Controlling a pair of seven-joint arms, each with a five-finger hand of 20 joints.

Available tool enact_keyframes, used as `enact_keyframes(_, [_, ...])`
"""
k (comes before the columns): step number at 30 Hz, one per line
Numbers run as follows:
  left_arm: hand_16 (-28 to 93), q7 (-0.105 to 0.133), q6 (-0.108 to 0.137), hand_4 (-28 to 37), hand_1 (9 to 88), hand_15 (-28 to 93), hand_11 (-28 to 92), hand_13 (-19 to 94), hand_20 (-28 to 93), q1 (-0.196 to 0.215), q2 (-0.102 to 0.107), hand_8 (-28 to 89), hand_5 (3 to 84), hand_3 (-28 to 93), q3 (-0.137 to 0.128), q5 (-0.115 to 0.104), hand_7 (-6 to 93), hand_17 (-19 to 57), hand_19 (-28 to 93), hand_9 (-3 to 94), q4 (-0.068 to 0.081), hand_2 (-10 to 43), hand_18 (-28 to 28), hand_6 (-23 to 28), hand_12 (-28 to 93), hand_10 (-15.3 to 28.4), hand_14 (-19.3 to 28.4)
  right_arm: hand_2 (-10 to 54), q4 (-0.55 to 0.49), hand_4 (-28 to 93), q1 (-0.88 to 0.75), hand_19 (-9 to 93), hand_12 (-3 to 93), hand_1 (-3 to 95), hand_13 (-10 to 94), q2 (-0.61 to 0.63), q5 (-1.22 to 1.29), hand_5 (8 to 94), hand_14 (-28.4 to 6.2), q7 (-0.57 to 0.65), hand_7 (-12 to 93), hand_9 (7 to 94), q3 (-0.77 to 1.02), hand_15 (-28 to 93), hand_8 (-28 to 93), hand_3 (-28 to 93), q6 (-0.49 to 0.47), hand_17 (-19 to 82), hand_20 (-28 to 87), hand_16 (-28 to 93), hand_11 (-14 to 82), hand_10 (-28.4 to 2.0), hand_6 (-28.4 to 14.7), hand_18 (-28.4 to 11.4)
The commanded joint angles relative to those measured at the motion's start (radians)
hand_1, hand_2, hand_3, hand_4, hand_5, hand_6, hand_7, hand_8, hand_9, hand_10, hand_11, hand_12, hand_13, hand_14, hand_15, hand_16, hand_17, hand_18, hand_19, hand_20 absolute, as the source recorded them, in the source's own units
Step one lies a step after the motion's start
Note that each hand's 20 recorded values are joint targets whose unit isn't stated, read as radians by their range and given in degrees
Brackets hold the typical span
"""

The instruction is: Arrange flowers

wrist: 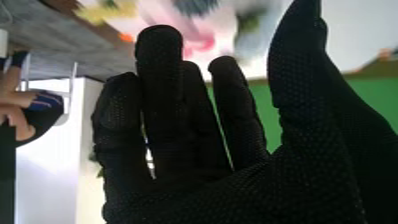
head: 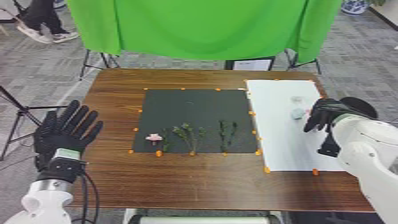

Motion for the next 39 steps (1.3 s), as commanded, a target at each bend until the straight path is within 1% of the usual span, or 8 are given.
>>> enact_keyframes(1, [-6, -0.006, -0.01, -28.3, 26.1, 37, 20, 28, 13, 0.018, -0.008, -8, 42.3, 73, -0.005, 0.003, 14.1, -7.3, 39, 37.1, 0.0, 13.9, 16.6, 9.4, 14, 15.9, 16.7, -9.5, 0.049, -28, -0.038, 80, 14.6, 49.1, 62, -0.004, -0.018, 50.2, -11.5, -0.005, 16, 51.5, -0.011, 53, -11, 76, 0.058, 31, 43, 30, 9.3, -12.5, -3.8, -24.4])
enact_keyframes(9, [-6, -0.01, -0.012, -28.3, 26.1, 37, 20, 27, 13, 0.021, -0.012, -8, 43.6, 73, -0.008, 0.005, 14.3, -7.3, 39, 37.4, 0.002, 14.3, 16.6, 9.4, 14, 15.9, 16.6, -9.5, 0.085, -28, -0.085, 82, 13.4, 57.4, 68, -0.012, -0.041, 52.7, -6.5, -0.042, 19, 54.0, -0.018, 45, -13, 68, 0.149, 35, 41, 40, 10.3, -9.5, -1.3, -22.0])
enact_keyframes(12, [-6, -0.012, -0.01, -28.3, 26.1, 37, 20, 27, 13, 0.025, -0.015, -8, 43.7, 73, -0.009, 0.005, 14.3, -7.3, 39, 37.4, 0.0, 14.3, 16.6, 9.5, 14, 15.9, 16.6, -9.5, 0.092, -28, -0.097, 82, 14.5, 60.7, 71, -0.017, -0.028, 61.7, -5.7, -0.051, 22, 65.4, -0.014, 41, -12, 64, 0.168, 36, 41, 43, 13.0, -8.4, 1.7, -21.4])
enact_keyframes(19, [-6, -0.018, -0.009, -28.3, 26.1, 37, 20, 28, 13, 0.031, -0.017, -8, 44.3, 73, -0.011, 0.008, 14.1, -7.3, 39, 37.8, 0.0, 14.4, 16.6, 9.7, 14, 15.8, 16.6, -9.5, 0.082, -28, -0.124, 83, 31.6, 62.7, 76, -0.013, -0.046, 75.6, -6.6, -0.062, 29, 84.2, -0.021, 43, 2, 59, 0.242, 38, 43, 42, 4.5, -7.0, 2.7, -21.0])
enact_keyframes(26, [-6, -0.02, -0.017, -28.3, 26.0, 37, 20, 28, 13, 0.031, -0.018, -7, 44.5, 73, -0.011, 0.011, 14.0, -7.3, 39, 38.0, 0.001, 14.6, 16.6, 9.7, 14, 15.9, 16.7, -9.5, -0.02, -28, -0.111, 83, 34.1, 61.1, 77, 0.005, -0.124, 78.3, -6.5, -0.079, 29, 87.8, -0.062, 45, 4, 63, 0.414, 39, 44, 41, 4.9, -7.1, 2.7, -21.5])
enact_keyframes(29, [-6, -0.025, -0.021, -28.3, 25.9, 37, 20, 28, 13, 0.054, -0.018, -7, 44.5, 73, -0.029, 0.02, 14.0, -7.3, 39, 38.0, -0.004, 14.6, 16.6, 9.7, 14, 15.9, 16.7, -9.5, -0.051, -28, -0.029, 84, 34.3, 60.2, 77, -0.033, -0.156, 78.5, -6.4, -0.14, 29, 87.9, -0.144, 44, 5, 65, 0.499, 39, 43, 42, 4.9, -7.1, 2.5, -21.5])
enact_keyframes(32, [-6, -0.009, -0.015, -28.3, 26.0, 37, 20, 28, 13, 0.055, -0.019, -7, 44.5, 73, -0.034, 0.009, 13.9, -7.3, 39, 38.0, 0.001, 14.6, 16.6, 9.8, 14, 15.9, 16.6, -9.5, -0.041, -28, 0.124, 84, 34.5, 59.8, 77, -0.094, -0.188, 78.4, -6.3, -0.215, 29, 87.7, -0.299, 44, 5, 66, 0.538, 39, 43, 43, 4.9, -7.1, 2.3, -21.5])
enact_keyframes(39, [-6, -0.019, -0.013, -28.3, 26.0, 37, 20, 28, 13, 0.003, -0.004, -7, 44.5, 73, -0.015, 0.01, 13.8, -7.3, 39, 38.0, 0.014, 14.7, 16.6, 9.7, 14, 15.9, 16.6, -9.5, 0.171, -28, 0.461, 84, 34.9, 58.6, 75, -0.319, -0.191, 77.1, -5.5, -0.416, 31, 86.0, -0.635, 44, 6, 68, 0.61, 39, 43, 44, 4.9, -6.9, 2.1, -20.5])
